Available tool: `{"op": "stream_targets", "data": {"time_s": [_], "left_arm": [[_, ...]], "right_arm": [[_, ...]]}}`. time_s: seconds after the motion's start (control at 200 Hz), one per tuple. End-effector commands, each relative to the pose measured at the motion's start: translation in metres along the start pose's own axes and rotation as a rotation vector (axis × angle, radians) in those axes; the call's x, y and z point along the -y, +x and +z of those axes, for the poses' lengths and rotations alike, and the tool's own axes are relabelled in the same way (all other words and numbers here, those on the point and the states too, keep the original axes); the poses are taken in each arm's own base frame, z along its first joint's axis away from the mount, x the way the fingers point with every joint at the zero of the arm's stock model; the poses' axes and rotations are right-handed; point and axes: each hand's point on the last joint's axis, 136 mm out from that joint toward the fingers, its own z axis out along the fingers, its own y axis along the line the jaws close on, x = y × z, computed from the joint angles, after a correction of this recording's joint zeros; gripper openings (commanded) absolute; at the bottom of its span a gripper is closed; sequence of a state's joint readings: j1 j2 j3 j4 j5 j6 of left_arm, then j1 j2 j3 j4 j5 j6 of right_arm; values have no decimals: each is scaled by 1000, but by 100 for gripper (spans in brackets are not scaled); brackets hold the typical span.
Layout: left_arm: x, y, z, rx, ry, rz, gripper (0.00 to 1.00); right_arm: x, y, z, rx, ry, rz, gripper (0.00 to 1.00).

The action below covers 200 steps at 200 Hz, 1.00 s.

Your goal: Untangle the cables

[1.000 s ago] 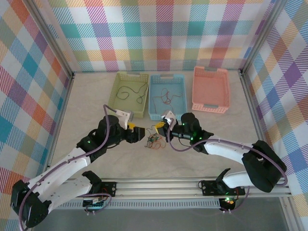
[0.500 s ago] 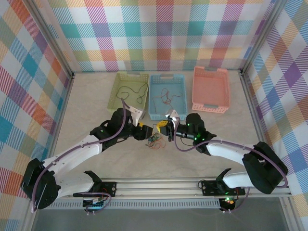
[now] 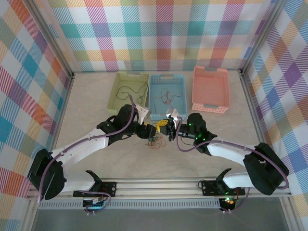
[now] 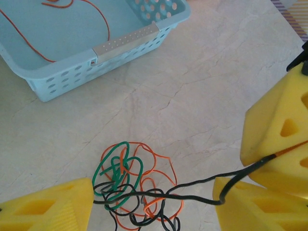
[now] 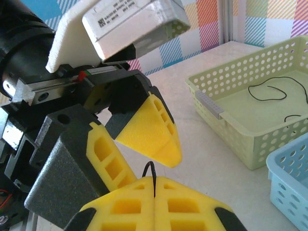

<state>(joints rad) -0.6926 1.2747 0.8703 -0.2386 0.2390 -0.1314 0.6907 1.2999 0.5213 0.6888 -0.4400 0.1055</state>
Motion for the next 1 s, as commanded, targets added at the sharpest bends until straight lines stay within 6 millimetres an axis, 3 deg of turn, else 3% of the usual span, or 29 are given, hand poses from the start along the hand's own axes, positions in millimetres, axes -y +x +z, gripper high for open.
{"op": "stream_targets", "data": {"time_s": [0.0,0.17,0.615,0.875,0.995], "left_arm": [[3,-9,2,-2,-13,27,65],[-11,-13,6,4,-86,15,61],[-19,-17,18,-17,-126,34,60],[-26,-19,20,-9,-167,21,52],[-28,-19,17,5,-181,6,56]], "right_arm": [[-11,-13,-6,51,-53,-16,0],[-16,-15,-7,59,-80,-24,0],[-23,-17,-9,63,-117,-32,0],[-30,-20,-12,71,-153,-45,0],[-34,-21,-14,75,-170,-52,0]]}}
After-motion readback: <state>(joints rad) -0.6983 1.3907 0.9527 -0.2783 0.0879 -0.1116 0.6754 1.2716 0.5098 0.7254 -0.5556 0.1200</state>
